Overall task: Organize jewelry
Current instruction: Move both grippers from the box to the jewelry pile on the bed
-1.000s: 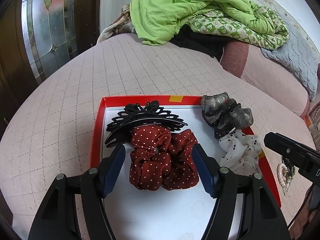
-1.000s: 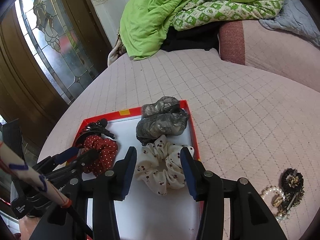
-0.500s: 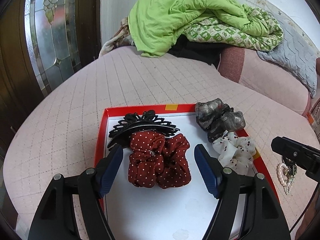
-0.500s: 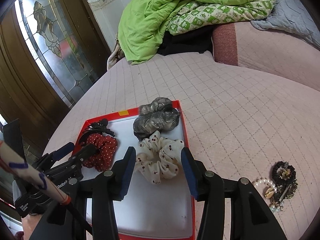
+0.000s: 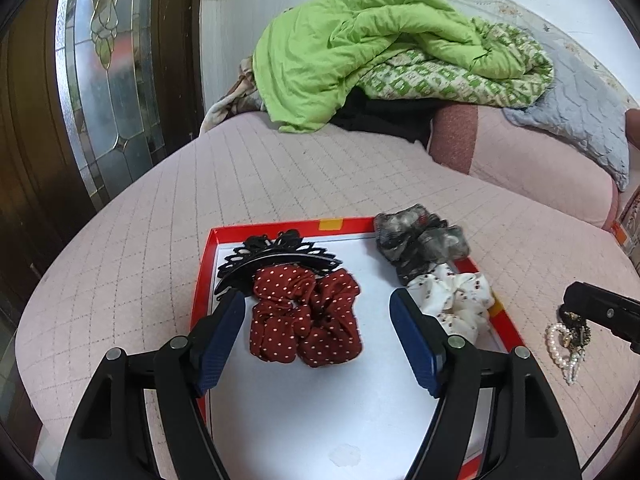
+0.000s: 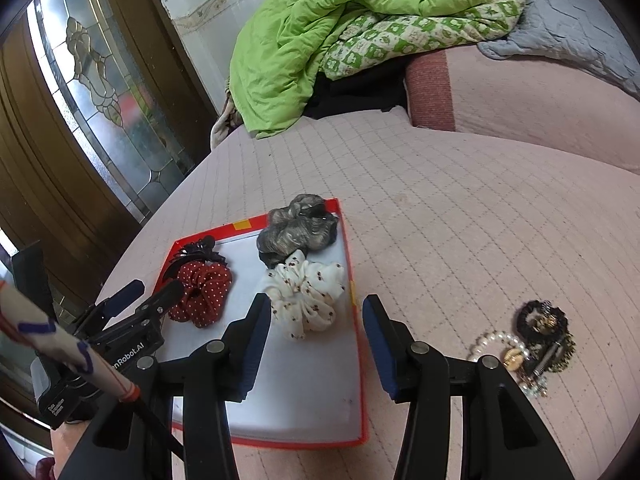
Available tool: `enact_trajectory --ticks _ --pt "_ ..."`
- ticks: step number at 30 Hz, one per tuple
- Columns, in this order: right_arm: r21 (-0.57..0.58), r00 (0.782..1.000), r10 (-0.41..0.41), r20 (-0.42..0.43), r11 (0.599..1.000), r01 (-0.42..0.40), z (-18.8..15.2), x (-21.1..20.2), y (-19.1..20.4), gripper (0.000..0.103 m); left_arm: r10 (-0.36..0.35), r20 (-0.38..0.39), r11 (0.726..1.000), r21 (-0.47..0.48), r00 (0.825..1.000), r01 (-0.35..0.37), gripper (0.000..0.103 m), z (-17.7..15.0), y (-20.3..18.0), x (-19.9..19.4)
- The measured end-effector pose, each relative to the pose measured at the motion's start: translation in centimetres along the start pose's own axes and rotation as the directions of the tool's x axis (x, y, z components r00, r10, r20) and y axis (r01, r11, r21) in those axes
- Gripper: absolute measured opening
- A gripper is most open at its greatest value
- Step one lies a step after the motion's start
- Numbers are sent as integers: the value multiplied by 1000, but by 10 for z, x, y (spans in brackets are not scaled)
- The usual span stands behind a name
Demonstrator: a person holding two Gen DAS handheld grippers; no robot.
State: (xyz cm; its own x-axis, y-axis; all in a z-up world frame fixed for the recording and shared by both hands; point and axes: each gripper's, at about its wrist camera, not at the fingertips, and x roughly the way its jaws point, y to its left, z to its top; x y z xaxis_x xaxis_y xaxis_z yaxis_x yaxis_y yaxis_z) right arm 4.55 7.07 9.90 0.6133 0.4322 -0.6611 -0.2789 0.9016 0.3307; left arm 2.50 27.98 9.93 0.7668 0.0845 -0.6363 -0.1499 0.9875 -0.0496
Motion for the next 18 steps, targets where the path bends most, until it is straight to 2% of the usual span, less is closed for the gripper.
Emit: enact_trajectory --ticks 7,12,18 --pt "75 999 -16 30 997 13 -12 -30 -40 52 -33 68 999 3 997 33 74 0 -15 -20" --pt "186 997 -50 50 982 40 -26 -50 -91 53 -65 92 997 52 994 61 75 -2 -40 -27" --pt "310 991 -109 82 948 79 -42 -66 -149 53 -175 76 978 124 982 165 75 -7 -79 -30"
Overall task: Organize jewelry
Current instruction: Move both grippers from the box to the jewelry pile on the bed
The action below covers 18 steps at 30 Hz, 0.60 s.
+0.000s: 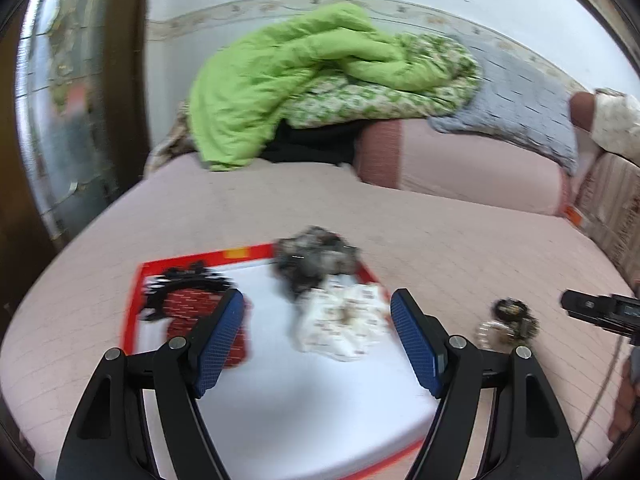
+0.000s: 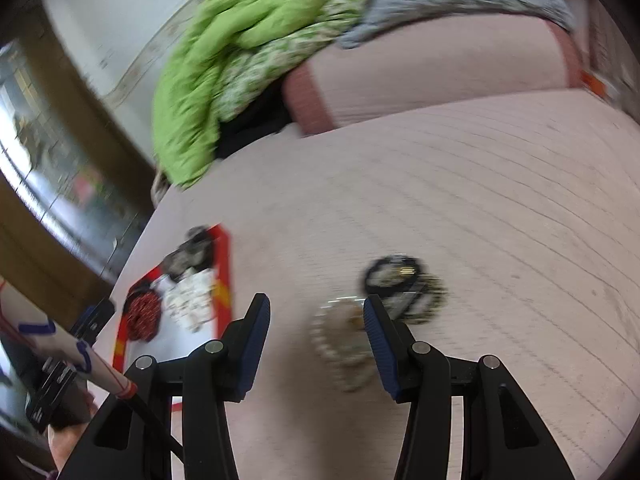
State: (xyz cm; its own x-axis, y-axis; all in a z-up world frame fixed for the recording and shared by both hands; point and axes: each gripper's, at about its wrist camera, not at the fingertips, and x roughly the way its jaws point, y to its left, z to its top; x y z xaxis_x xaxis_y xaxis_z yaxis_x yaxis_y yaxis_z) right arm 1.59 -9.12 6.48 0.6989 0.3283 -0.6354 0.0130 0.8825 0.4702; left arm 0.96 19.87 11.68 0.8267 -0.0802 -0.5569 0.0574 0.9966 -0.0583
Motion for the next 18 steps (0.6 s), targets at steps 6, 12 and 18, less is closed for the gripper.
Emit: enact_trajectory --ticks 6,12,18 --pt "99 999 -41 3 994 40 2 -1 -50 52 -138 -71 989 47 988 142 75 -5 -50 16" --pt "148 998 -56 -5 987 56 1 -2 -78 48 -267 -192 958 50 944 282 75 -6 -98 44" --pt "188 999 -43 -12 981 45 1 -4 -94 48 -265 -306 954 57 914 295 64 -10 -131 85"
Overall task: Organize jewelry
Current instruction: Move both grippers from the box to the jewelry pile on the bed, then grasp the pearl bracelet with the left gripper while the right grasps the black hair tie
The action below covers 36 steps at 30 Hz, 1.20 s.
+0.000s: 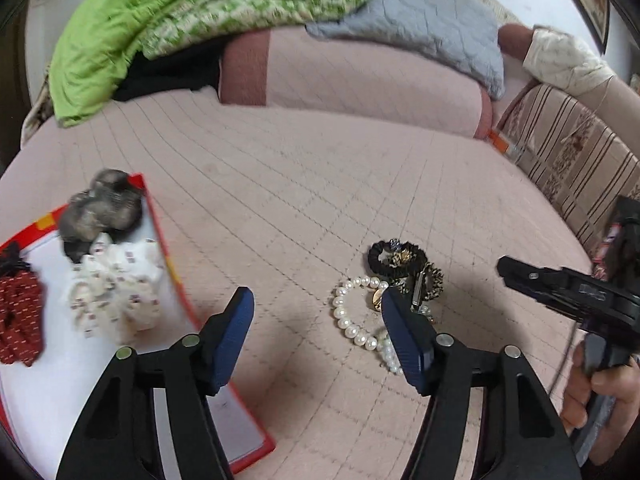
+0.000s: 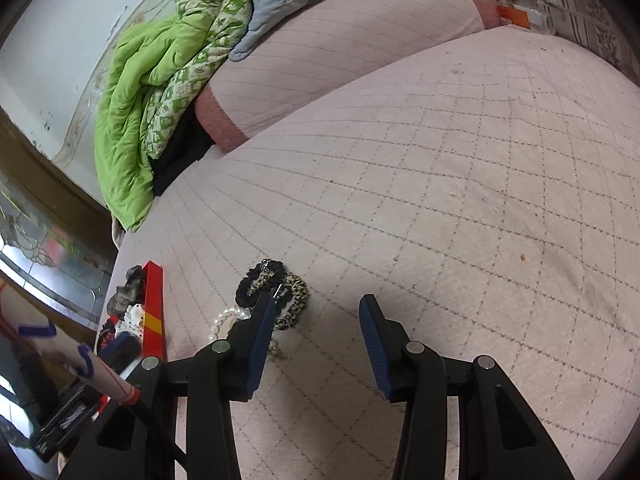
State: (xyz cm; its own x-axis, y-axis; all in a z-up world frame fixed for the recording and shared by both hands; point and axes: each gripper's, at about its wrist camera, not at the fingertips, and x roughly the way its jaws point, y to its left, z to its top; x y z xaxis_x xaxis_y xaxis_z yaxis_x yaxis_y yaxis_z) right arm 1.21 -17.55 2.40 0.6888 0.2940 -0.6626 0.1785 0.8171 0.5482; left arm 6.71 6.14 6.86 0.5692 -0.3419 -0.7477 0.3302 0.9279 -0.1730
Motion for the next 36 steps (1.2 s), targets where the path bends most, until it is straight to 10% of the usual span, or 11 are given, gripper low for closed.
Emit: enact_trajectory --ticks 5,15,17,36 --pt "-20 1000 11 4 1000 -11 2 0 3 48 32 -83 997 71 996 -27 39 1 -24 36" --pt "-30 999 44 0 999 -44 6 3 9 48 163 -132 976 164 978 -141 35 -4 -38 72" --pt "-38 999 47 -11 998 -48 8 10 14 48 123 -125 982 156 984 -103 9 -4 -37 70" --pt "-190 983 -52 -177 982 18 31 100 46 13 -13 33 997 76 999 11 9 19 -10 11"
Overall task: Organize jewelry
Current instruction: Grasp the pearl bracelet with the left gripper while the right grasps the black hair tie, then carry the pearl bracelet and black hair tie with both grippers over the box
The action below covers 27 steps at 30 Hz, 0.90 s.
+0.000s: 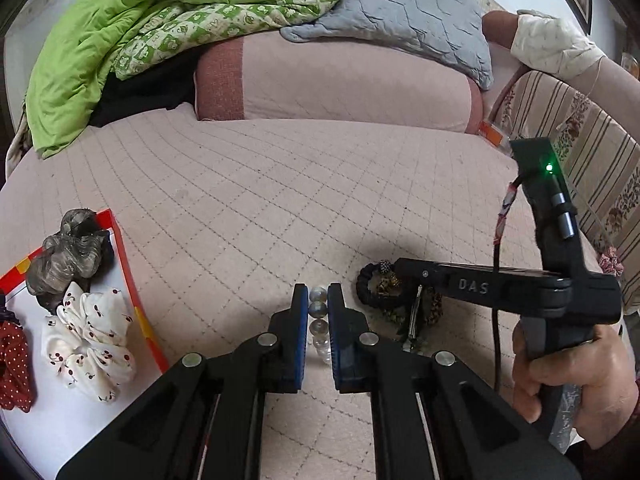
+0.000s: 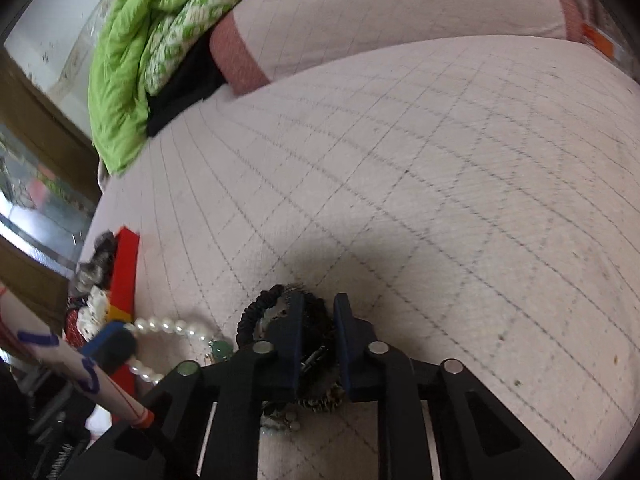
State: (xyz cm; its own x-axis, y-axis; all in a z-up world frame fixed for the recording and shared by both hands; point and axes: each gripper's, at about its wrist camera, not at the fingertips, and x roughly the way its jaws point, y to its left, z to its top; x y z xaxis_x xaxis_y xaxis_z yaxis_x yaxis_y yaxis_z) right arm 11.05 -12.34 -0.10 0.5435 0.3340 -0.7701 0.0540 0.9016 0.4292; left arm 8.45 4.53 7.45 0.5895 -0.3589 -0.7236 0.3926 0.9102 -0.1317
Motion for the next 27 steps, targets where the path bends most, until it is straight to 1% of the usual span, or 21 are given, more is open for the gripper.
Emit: enact_trajectory --ticks 1,2,5,11,13,14,15,16,17,18,19,21,22,23,24,25,27 --pt "-6 1000 -1 2 1000 1 1 0 1 9 -1 5 1000 0 1000 1 9 0 0 -1" --pt "-6 1000 8 8 1000 -8 2 -3 2 7 -2 9 1000 1 1000 2 9 1 0 -3" --pt "6 998 42 41 999 -42 4 -16 3 7 -16 29 1000 -5 999 17 9 3 2 -7" --pt "35 983 75 165 996 -82 8 -59 1 7 -68 112 997 -12 991 70 9 11 2 -29" --pt "39 978 81 191 995 -90 8 -67 1 7 -100 141 994 -19 985 103 9 13 2 -36" --pt "40 978 82 193 995 -91 8 -68 1 7 -127 149 991 -19 981 131 9 14 2 -39" --pt "41 977 83 194 995 -93 8 -69 1 7 -166 147 985 -17 975 171 9 15 0 -40" --pt "42 977 83 196 995 -93 8 -68 1 7 -223 131 974 -12 966 227 9 16 -2 -39" --pt "46 977 83 196 995 -94 7 -68 0 7 -250 115 968 3 961 251 9 15 -7 -36" --pt "50 977 84 194 994 -95 8 -67 0 7 -252 95 968 30 963 250 9 13 -13 -33" --pt "53 977 83 195 994 -94 8 -67 -1 7 -239 85 971 37 967 237 9 12 -15 -29" --pt "57 977 76 198 994 -89 8 -67 -2 7 -207 54 978 -1 977 208 9 12 -9 -19" --pt "56 977 74 198 995 -87 8 -67 -2 7 -134 25 991 2 991 134 9 11 -7 -12" --pt "56 977 69 200 995 -82 8 -67 -2 7 -80 10 997 19 997 80 9 10 -8 -7" --pt "55 977 64 202 996 -77 8 -67 -1 7 -67 6 998 22 998 67 9 8 -7 -4" --pt "52 977 63 202 996 -75 8 -68 -2 7 -105 5 994 -12 994 105 9 8 -5 -4" --pt "53 977 65 204 996 -77 8 -69 -3 7 -136 45 990 -17 990 137 9 11 -4 -12"
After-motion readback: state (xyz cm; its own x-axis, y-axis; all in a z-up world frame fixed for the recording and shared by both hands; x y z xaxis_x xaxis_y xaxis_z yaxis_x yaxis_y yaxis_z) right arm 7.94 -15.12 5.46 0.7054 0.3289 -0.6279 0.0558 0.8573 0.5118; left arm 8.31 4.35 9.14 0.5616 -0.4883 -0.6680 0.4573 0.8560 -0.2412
